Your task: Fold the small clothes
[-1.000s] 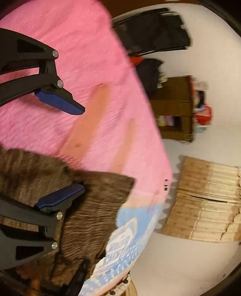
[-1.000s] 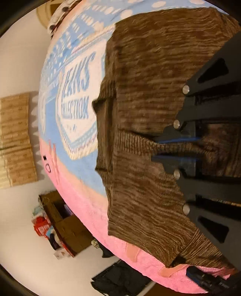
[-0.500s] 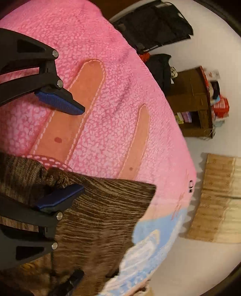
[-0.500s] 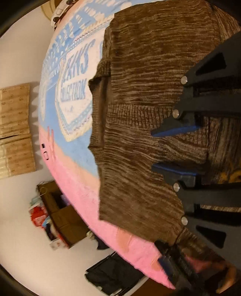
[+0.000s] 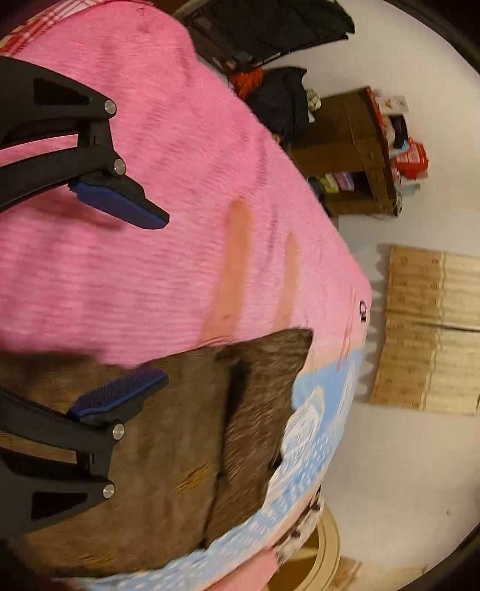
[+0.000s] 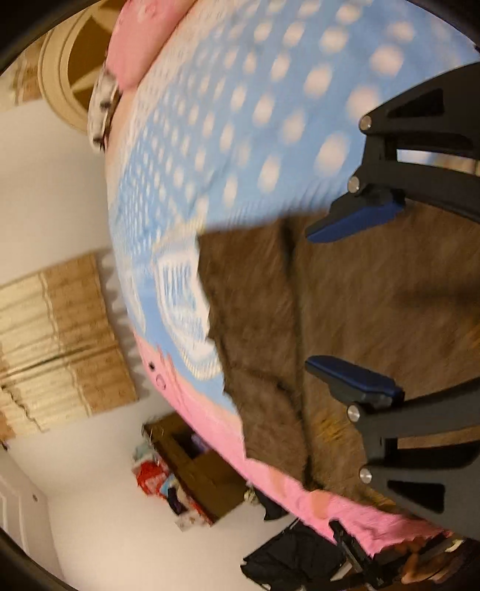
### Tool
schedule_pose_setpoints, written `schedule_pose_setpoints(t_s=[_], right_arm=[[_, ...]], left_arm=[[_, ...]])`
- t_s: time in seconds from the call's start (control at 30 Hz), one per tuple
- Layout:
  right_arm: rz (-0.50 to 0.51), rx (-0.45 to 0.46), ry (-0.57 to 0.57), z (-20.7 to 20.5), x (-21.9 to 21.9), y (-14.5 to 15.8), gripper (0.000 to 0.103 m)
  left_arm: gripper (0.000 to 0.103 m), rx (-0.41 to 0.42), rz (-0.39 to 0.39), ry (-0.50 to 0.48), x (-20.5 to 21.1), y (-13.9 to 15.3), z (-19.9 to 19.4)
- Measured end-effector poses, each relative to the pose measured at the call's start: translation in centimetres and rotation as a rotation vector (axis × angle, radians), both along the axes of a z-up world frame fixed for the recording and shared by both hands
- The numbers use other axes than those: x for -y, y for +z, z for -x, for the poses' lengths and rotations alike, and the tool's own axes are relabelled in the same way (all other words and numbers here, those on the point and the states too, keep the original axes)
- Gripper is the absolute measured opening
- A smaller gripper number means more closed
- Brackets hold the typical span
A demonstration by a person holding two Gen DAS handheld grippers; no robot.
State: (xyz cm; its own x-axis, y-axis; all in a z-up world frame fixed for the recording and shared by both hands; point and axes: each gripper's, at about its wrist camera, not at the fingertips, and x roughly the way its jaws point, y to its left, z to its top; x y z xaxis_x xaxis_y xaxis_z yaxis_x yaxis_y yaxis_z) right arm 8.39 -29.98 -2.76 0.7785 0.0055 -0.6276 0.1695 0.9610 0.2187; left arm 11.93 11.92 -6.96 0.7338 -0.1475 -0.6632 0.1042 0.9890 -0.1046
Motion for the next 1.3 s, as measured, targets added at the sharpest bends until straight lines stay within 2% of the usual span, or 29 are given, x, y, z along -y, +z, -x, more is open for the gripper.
schedule_pose_setpoints(t_s=[0.13,0.23,0.33,0.47,0.6,0.77,0.87,1.0,1.07,1.13,1.2,1.3], right_arm=[[0.052,-0.018,-0.053,5.2,2.4,1.4,0.068],[0.062,-0.028,-0.045,8.1,3.3,1.4,0.068],[0.012,-0.064,-0.016,9.6,3.3,-0.2,0.068],[-0.087,-0.12,0.01,11.2,2.1,-3.8,0.068],[-0.174,-0.178,0.051,11.9,1.1,-6.2,0.068],[-0.22,-0.245,0.093,12.1,0.0,-7.9,0.068],[-0.171,-0.28,0.087,12.7,-0.6,-8.5,0.066],[-0.193,-0.304,0.09,13.2,-0.8,-9.2,0.066],[-0.203,-0.315,0.108,13.3,-1.2,-9.5,0.065],[-0.201,-0.325,0.136,13.3,-1.6,-9.6,0.058],[-0.244,-0.343,0.17,13.1,-1.8,-9.9,0.036],[-0.304,-0.355,0.184,13.0,-1.4,-10.7,0.028]], left_arm=[[0.079,-0.04,0.036,-0.051,-0.6,-1.0,3.3],[0.079,-0.081,0.075,-0.081,-0.6,-1.6,5.3],[0.079,-0.091,0.108,-0.099,-0.3,-1.9,6.7],[0.079,-0.097,0.154,-0.144,0.4,-2.0,8.3],[0.079,-0.096,0.157,-0.169,1.4,-2.1,8.8],[0.079,-0.195,0.215,-0.192,2.0,-3.9,8.9],[0.079,-0.183,0.187,-0.207,2.4,-4.2,9.4],[0.079,-0.179,0.129,-0.238,3.2,-4.6,10.0],[0.079,-0.185,0.128,-0.267,3.5,-4.8,10.3],[0.079,-0.202,0.151,-0.293,3.6,-5.0,10.5],[0.078,-0.219,0.165,-0.323,3.7,-5.1,10.6],[0.078,-0.235,0.191,-0.372,3.7,-5.0,10.9]])
